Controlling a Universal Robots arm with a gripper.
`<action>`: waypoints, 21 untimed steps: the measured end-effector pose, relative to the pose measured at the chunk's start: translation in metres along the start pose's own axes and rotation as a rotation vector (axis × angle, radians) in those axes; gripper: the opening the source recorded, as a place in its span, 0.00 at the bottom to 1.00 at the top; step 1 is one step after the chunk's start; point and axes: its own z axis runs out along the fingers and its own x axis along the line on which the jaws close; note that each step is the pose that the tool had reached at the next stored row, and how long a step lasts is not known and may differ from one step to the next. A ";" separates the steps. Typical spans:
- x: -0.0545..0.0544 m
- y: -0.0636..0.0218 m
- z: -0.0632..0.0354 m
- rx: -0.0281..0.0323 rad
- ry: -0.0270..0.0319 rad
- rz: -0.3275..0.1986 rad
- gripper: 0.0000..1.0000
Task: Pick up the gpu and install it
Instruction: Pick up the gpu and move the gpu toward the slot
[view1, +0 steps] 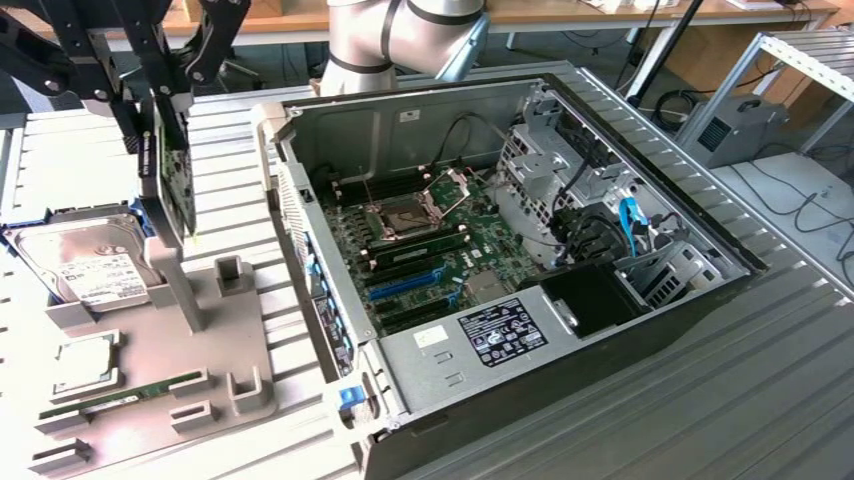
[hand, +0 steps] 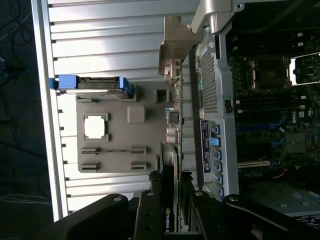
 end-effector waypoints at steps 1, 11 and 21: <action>0.000 0.0001 -0.0018 0.0000 0.0000 0.000 0.26; 0.000 0.0004 -0.0125 -0.0001 -0.0001 0.000 0.26; -0.001 0.0008 -0.0243 0.0000 0.0000 0.000 0.26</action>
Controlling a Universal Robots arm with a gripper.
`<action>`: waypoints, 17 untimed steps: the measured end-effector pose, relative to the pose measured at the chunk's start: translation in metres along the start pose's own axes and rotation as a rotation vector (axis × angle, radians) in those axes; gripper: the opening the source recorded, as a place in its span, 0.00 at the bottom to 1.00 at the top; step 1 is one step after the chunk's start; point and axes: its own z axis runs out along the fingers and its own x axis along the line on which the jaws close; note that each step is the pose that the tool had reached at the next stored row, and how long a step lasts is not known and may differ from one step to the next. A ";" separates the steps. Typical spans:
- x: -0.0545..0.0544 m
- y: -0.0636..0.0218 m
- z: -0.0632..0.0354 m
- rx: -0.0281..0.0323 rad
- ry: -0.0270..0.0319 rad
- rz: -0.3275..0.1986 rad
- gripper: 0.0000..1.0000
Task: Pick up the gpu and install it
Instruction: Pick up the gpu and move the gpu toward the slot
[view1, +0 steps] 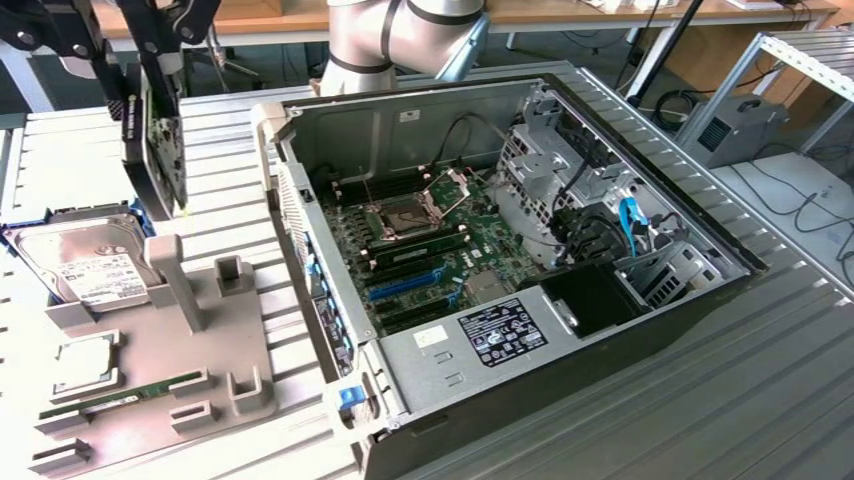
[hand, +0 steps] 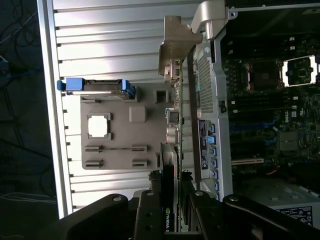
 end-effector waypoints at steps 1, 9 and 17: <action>0.000 0.0000 -0.0009 0.0000 0.0000 0.000 0.26; 0.000 0.0003 -0.0081 -0.0001 0.0000 0.000 0.26; 0.000 0.0002 -0.0076 -0.0001 -0.0001 0.000 0.26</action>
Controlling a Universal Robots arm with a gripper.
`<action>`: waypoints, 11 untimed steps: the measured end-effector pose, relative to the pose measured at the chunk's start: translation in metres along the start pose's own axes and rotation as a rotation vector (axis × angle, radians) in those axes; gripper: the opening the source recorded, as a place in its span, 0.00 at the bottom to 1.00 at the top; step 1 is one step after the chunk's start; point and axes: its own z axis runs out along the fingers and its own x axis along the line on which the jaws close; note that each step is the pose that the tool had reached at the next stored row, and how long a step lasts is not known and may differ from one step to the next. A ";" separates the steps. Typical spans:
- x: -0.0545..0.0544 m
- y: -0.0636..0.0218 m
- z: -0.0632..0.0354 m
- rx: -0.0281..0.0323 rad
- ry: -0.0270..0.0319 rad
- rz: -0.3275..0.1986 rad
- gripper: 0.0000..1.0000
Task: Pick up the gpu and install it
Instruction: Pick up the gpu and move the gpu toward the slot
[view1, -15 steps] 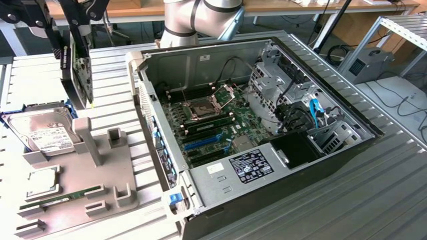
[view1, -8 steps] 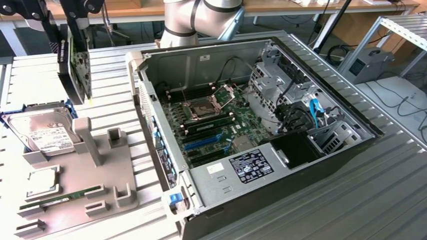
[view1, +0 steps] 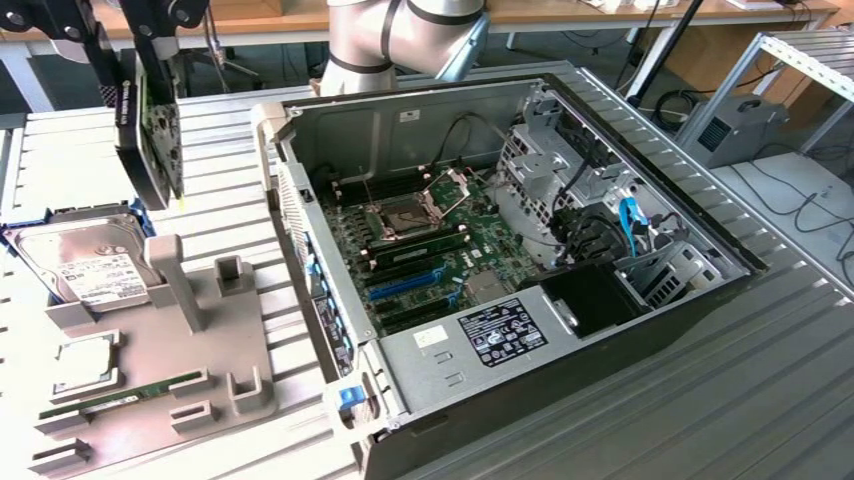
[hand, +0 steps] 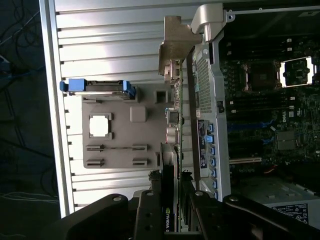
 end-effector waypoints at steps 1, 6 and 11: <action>0.000 0.0000 0.0004 0.0000 0.0000 0.000 0.26; -0.002 0.0000 0.0035 0.0001 0.0000 0.000 0.26; -0.004 -0.0001 0.0062 0.0000 0.0000 0.000 0.26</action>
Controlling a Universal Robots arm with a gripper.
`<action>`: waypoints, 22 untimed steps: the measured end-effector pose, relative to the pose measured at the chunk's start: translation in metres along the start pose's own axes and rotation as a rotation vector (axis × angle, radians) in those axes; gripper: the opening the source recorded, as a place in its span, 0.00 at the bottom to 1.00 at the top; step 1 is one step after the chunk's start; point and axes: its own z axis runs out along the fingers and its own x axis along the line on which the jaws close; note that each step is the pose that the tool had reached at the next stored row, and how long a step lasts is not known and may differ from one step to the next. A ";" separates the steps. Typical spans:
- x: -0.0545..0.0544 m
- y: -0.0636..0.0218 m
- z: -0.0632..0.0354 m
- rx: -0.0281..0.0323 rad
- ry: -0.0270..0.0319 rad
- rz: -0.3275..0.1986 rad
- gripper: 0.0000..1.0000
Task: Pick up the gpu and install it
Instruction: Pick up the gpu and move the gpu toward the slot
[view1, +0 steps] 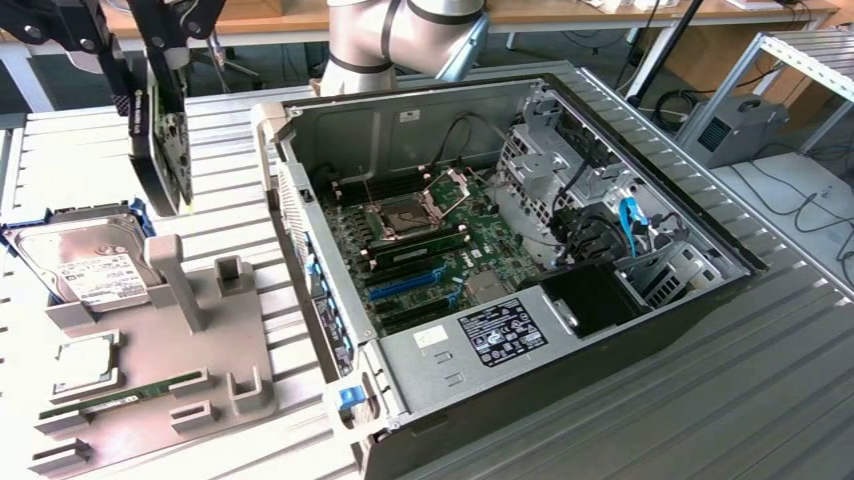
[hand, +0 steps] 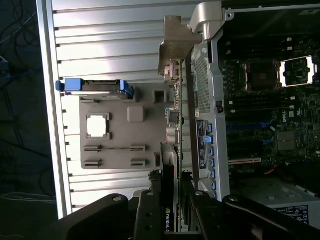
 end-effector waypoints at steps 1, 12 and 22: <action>0.000 0.0000 0.0005 0.0001 0.0001 0.000 0.26; -0.003 -0.0001 0.0061 0.0001 0.0000 0.000 0.26; -0.006 -0.0001 0.0116 0.0001 0.0000 0.000 0.26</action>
